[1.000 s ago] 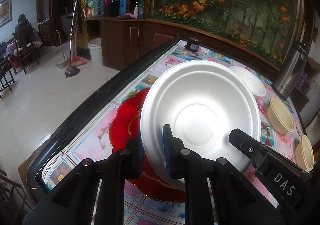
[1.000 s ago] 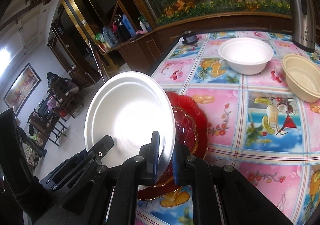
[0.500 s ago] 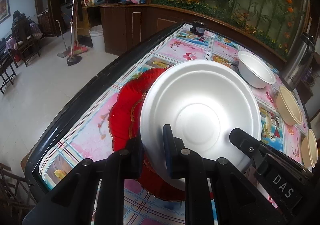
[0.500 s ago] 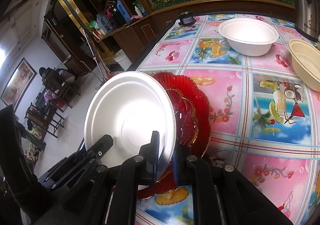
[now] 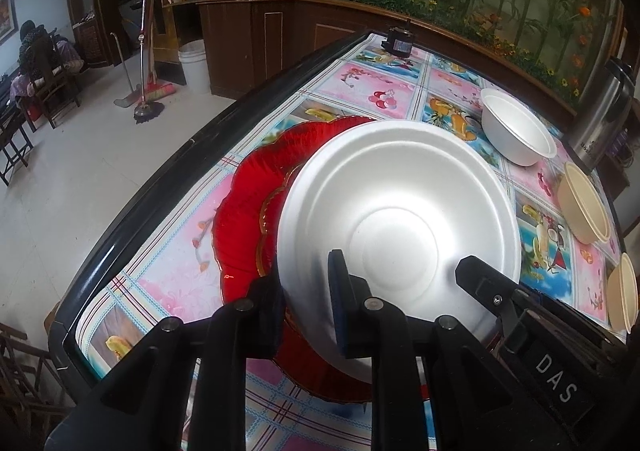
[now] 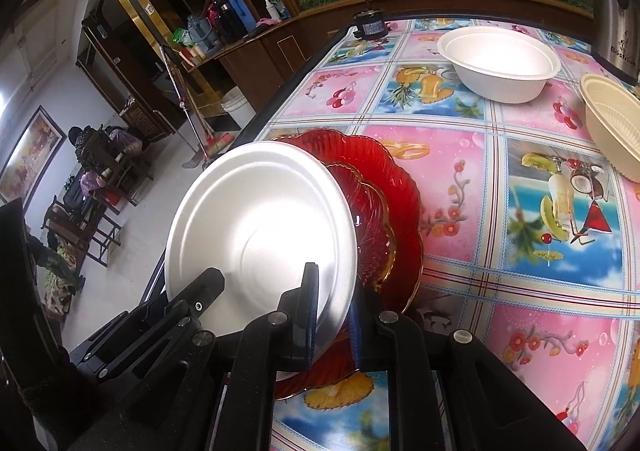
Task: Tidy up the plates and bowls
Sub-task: 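Lower the white foam plate over the red plate stack, then open both grippers and release the white foam plate onto the red plates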
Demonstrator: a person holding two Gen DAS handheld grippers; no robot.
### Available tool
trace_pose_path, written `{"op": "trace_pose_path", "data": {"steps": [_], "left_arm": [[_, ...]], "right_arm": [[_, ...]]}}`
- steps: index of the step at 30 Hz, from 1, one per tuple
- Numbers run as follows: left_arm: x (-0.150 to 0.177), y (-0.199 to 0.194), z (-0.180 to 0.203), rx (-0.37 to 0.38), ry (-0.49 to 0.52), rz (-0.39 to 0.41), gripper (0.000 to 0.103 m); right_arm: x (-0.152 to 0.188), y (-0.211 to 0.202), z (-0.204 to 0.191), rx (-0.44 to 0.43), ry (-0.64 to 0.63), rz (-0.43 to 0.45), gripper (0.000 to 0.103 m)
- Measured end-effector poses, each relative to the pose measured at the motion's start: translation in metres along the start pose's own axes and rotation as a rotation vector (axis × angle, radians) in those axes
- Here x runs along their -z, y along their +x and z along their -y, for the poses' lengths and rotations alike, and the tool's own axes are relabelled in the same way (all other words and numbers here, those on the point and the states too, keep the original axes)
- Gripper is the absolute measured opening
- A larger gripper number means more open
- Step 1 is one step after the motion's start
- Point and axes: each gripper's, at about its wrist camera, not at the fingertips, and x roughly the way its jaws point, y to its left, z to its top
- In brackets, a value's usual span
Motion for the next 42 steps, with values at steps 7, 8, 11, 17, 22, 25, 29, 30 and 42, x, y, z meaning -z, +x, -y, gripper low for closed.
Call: {"op": "trace_pose_path", "data": {"steps": [7,8,11,17,22,25,29,30,42], "left_arm": [[-0.004,0.0,-0.002,0.013,-0.008,-0.001,0.019],[-0.004,0.0,-0.002,0.014,-0.009,-0.001,0.025],[-0.006,-0.002,-0.005,-0.006,-0.026,0.019,0.046],[-0.007,-0.003,-0.009,-0.005,-0.046,0.027,0.052],[-0.008,-0.007,-0.015,-0.001,-0.077,0.038,0.055],[-0.01,-0.011,-0.02,-0.003,-0.105,0.06,0.063],[-0.013,-0.018,-0.021,0.011,-0.126,0.085,0.067],[-0.013,-0.019,-0.021,0.012,-0.128,0.089,0.07],[-0.007,-0.03,0.007,0.109,-0.064,0.098,0.079]], "right_arm": [[-0.002,-0.001,-0.002,0.003,-0.005,0.014,0.017],[-0.003,-0.001,-0.003,0.001,-0.005,0.014,0.02],[-0.004,0.0,-0.003,0.0,-0.005,0.015,0.029],[-0.005,-0.001,-0.002,0.005,-0.001,0.024,0.03],[-0.006,-0.003,0.002,0.01,0.02,0.036,0.041],[-0.007,-0.008,0.006,0.005,0.038,0.054,0.052],[-0.008,-0.017,0.008,0.001,0.048,0.09,0.061],[-0.008,-0.019,0.008,-0.001,0.051,0.095,0.062],[0.002,-0.044,0.051,-0.102,0.223,0.129,0.084]]}}
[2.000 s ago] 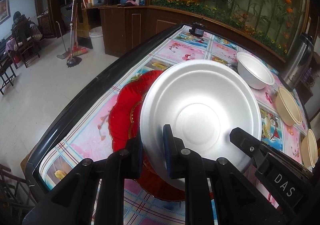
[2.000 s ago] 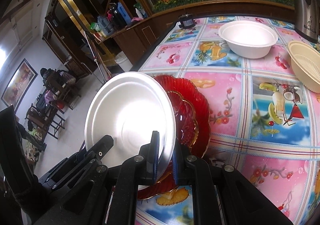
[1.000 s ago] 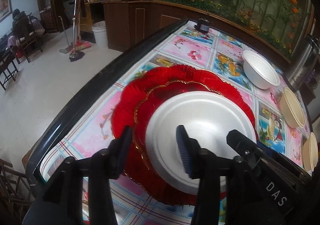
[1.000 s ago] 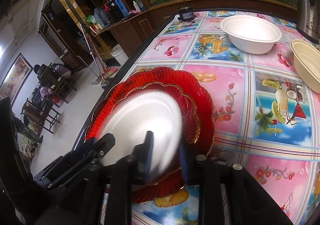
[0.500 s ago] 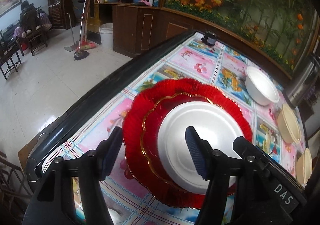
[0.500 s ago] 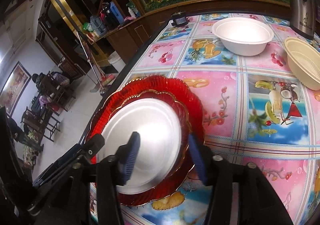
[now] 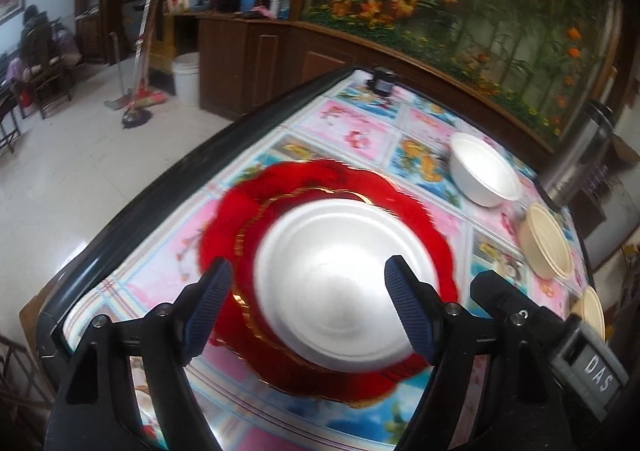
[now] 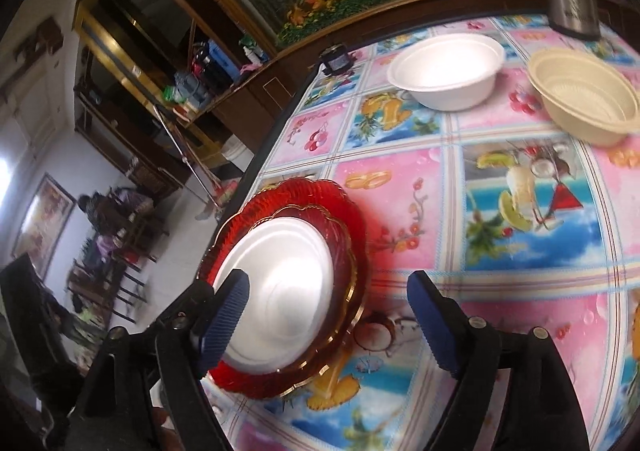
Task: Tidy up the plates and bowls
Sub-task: 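Open both grippers and release the white foam plate onto the red plates, then move both grippers to the beige plastic plate on the table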
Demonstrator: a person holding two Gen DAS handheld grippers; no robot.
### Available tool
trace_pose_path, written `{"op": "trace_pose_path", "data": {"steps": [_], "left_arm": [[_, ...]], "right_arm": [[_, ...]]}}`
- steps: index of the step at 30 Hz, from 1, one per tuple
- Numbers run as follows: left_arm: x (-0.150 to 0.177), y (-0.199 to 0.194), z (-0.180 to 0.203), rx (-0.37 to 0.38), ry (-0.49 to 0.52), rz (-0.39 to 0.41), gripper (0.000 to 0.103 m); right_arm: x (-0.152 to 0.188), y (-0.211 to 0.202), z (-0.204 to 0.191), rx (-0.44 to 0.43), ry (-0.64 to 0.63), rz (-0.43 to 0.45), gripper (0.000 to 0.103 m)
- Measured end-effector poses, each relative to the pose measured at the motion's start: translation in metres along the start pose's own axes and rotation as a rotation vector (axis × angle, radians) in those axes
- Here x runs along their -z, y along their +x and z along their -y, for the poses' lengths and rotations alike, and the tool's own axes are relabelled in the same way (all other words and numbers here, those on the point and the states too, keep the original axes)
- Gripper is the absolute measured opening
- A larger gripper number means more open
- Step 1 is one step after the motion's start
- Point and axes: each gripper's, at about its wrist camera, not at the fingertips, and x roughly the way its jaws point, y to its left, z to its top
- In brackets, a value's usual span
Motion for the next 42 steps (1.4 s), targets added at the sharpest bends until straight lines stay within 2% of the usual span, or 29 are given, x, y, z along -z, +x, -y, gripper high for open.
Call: {"op": "trace_pose_path", "data": {"steps": [11,22,32,36,42], "left_arm": [[0.03,-0.007,0.074,0.143,0.243,-0.036,0.079],[0.059,-0.013,0.137,0.262,0.36,-0.118,0.079],[0.085,-0.01,0.214,0.366,0.458,-0.214,0.078],[0.091,-0.004,0.244,0.394,0.476,-0.25,0.078],[0.089,0.007,0.287,0.435,0.45,-0.275,0.078]], "right_arm": [[0.017,-0.05,0.071,-0.076,0.231,0.076,0.086],[0.027,-0.113,0.149,-0.002,0.376,0.158,0.087],[0.028,-0.174,0.218,0.093,0.48,0.258,0.087],[0.024,-0.193,0.243,0.129,0.525,0.296,0.088],[0.018,-0.212,0.28,0.152,0.592,0.316,0.088]]}}
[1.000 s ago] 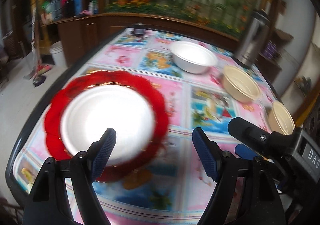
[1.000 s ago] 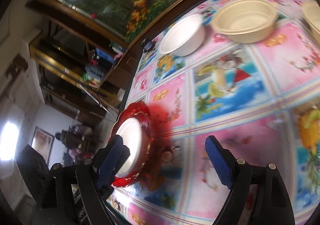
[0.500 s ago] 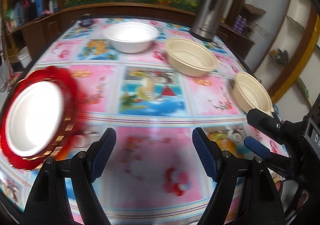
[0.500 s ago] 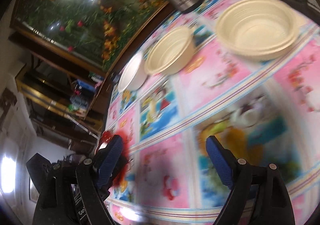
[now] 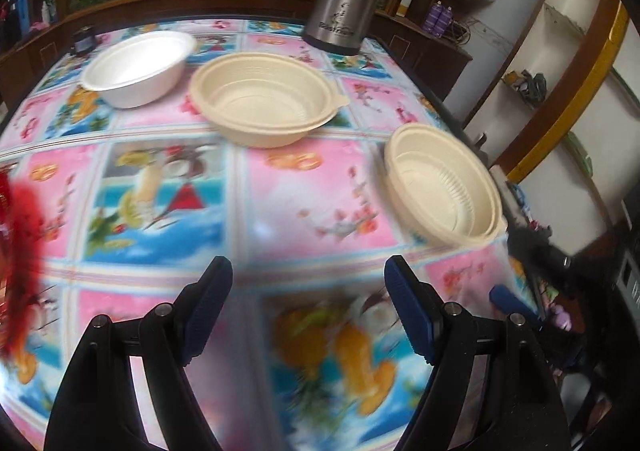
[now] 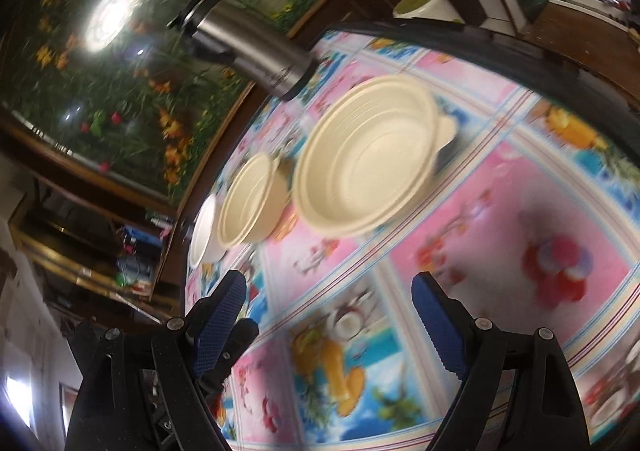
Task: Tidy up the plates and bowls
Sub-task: 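Move both grippers to the beige plastic plate on the table, then grasp the rim of the beige plastic plate with both grippers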
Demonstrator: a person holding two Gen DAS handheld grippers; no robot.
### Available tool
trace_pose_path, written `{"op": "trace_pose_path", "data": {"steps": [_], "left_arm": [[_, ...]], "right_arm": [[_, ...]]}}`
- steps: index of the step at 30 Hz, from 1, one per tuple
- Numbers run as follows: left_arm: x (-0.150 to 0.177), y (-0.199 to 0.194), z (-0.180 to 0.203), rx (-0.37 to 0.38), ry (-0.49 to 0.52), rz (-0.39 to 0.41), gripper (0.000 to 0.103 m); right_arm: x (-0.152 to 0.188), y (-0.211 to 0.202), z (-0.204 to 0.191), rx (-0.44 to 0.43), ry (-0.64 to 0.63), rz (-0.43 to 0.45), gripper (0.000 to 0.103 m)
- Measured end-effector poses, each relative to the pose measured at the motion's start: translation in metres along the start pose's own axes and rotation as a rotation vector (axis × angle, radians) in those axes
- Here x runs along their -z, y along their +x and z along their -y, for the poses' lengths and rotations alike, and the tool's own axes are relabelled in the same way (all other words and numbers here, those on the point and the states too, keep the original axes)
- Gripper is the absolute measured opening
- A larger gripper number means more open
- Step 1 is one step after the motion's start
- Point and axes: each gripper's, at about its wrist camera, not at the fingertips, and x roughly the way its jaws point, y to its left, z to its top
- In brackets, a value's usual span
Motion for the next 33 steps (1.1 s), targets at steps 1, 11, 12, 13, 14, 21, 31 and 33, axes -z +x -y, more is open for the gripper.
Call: {"op": "trace_pose_path", "data": {"steps": [1,11,12,13,14,21,31,33], "left_arm": [[-0.003,0.004,0.003,0.002,-0.005,-0.002,0.078],[-0.037,0.041,0.038,0.02,-0.011,-0.013,0.078],[-0.039,0.044,0.041,0.019,-0.01,-0.011,0.078],[-0.041,0.047,0.043,0.012,-0.008,-0.009,0.078],[-0.042,0.05,0.044,0.005,-0.008,-0.009,0.078],[-0.044,0.069,0.055,-0.019,-0.001,-0.019,0.078],[-0.041,0.083,0.059,-0.054,0.016,-0.037,0.062],[-0.039,0.085,0.058,-0.054,0.02,-0.048,0.047]], "right_arm": [[-0.004,0.0,0.003,0.002,0.009,0.005,0.088],[-0.042,0.006,0.018,0.039,0.032,0.027,0.087],[-0.045,0.008,0.019,0.045,0.033,0.029,0.086],[-0.048,0.01,0.019,0.052,0.034,0.029,0.086],[-0.05,0.012,0.02,0.058,0.033,0.027,0.086],[-0.06,0.026,0.031,0.108,0.046,0.013,0.073],[-0.063,0.036,0.04,0.149,0.054,-0.001,0.055],[-0.062,0.038,0.041,0.159,0.049,-0.006,0.052]]}}
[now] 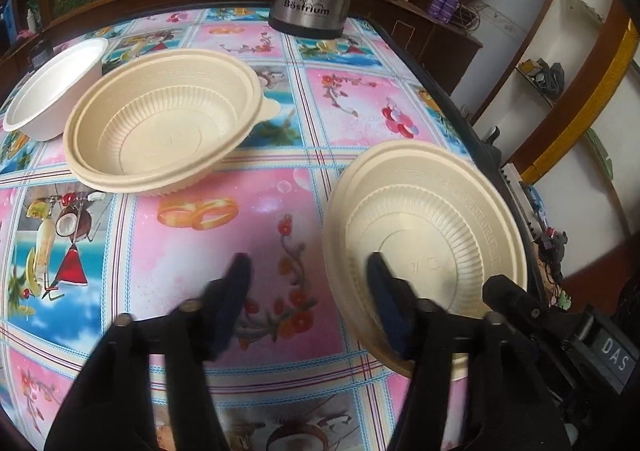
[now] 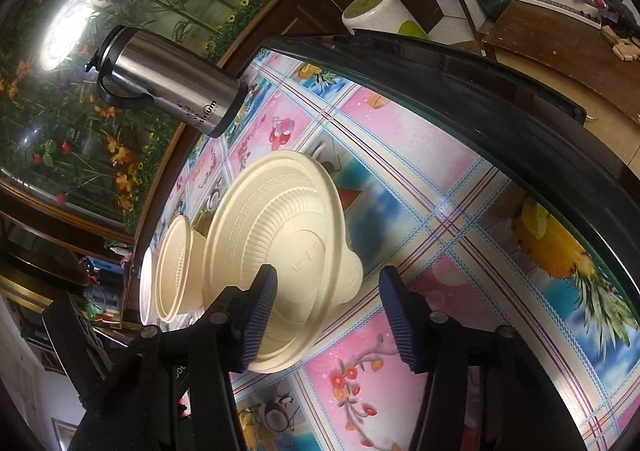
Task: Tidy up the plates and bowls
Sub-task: 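Grasp the rim of the beige plastic plate with both grippers, then lift the beige plastic plate and carry it to the red plate stack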
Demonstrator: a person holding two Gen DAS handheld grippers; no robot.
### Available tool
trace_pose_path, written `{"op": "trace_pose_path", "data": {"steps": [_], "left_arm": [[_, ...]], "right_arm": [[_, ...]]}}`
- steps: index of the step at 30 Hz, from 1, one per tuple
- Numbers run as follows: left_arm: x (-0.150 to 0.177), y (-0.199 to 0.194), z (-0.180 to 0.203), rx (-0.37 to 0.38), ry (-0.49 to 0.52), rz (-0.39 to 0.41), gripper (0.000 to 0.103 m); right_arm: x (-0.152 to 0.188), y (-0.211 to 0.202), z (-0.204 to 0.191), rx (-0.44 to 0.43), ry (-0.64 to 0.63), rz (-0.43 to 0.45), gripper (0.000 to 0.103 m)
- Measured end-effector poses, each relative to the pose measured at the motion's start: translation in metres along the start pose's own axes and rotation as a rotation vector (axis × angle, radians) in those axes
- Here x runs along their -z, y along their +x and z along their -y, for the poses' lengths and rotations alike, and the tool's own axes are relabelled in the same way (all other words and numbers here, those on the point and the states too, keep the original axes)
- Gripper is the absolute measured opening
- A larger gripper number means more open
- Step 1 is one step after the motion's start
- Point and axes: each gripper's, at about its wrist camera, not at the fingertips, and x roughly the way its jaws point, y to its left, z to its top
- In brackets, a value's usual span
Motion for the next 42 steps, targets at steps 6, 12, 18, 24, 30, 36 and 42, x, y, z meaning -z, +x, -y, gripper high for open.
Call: {"op": "trace_pose_path", "data": {"steps": [6,12,18,24,30,36,42], "left_arm": [[0.004,0.001,0.003,0.001,0.022,-0.023,0.026],[0.01,-0.005,0.004,-0.004,0.05,-0.029,0.014],[0.019,-0.016,-0.005,-0.003,0.055,-0.016,0.014],[0.031,-0.033,-0.02,-0.009,0.04,0.0,0.015],[0.046,-0.052,-0.038,-0.052,0.031,0.029,0.015],[0.061,-0.066,-0.064,-0.084,-0.005,0.042,0.015],[0.072,-0.077,-0.087,-0.105,-0.037,0.052,0.015]], "right_arm": [[0.003,0.004,-0.002,0.024,-0.023,-0.016,0.026],[0.01,0.0,-0.007,0.018,-0.044,-0.013,0.017],[0.022,-0.006,-0.01,0.0,-0.057,-0.02,0.017],[0.039,-0.013,-0.021,-0.02,-0.09,-0.028,0.017],[0.06,-0.014,-0.032,-0.04,-0.123,-0.05,0.017],[0.083,-0.009,-0.048,-0.045,-0.177,-0.074,0.017],[0.106,-0.005,-0.064,-0.054,-0.22,-0.094,0.017]]}}
